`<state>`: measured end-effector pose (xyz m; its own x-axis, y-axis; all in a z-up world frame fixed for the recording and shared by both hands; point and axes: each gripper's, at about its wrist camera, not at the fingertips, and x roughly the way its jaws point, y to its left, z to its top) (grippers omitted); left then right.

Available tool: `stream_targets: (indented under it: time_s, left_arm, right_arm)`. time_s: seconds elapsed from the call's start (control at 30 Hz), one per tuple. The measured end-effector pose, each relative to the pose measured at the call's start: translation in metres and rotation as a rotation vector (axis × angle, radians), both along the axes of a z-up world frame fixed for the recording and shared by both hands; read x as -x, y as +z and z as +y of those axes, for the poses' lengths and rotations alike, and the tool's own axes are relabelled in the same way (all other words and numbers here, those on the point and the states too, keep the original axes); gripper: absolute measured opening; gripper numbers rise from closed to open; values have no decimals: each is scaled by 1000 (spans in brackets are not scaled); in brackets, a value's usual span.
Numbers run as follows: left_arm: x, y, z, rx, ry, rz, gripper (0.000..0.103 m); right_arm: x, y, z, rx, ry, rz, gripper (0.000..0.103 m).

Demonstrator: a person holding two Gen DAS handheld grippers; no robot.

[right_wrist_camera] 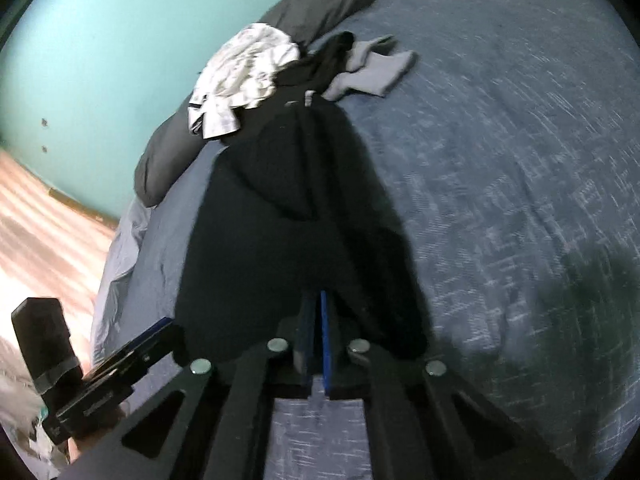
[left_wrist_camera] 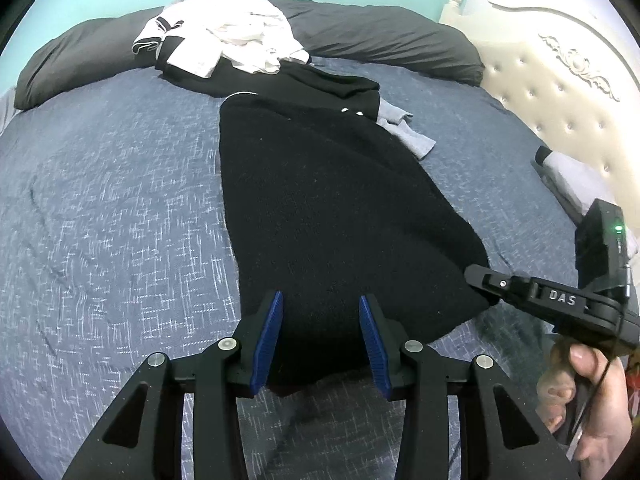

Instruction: Fold clothes

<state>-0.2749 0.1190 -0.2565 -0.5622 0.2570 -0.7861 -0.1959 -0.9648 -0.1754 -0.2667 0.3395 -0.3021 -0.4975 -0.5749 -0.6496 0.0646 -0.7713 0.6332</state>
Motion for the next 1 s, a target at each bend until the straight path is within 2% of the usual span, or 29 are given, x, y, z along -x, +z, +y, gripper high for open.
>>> stream_targets:
  time_s: [0.1,0.2,0.47,0.63,0.8,1.0]
  left_arm:
    - [0,2,-4,-26,15,-9,42]
    - [3,3,-11,-44,50,-10,42]
    - [15,3,-7,-23,63,-15,42]
    - [11,0,-11,-25,72,-6,44]
    - [7,-2,-18,-44,100,-5,43]
    - [5,-9,-24,-69,103,-3,44]
  right_arm:
    - [0,-6,-4,-37,17,-27,0]
    - [1,-13,-3,-22,16,-46,0]
    - [-5,15,9,23,-35,54,0]
    - [0,-3,5,18,-12,-14,0]
    - [1,-1,1,-31,-7,-5,0]
    - [1,0,2,-28,-9,-9,0]
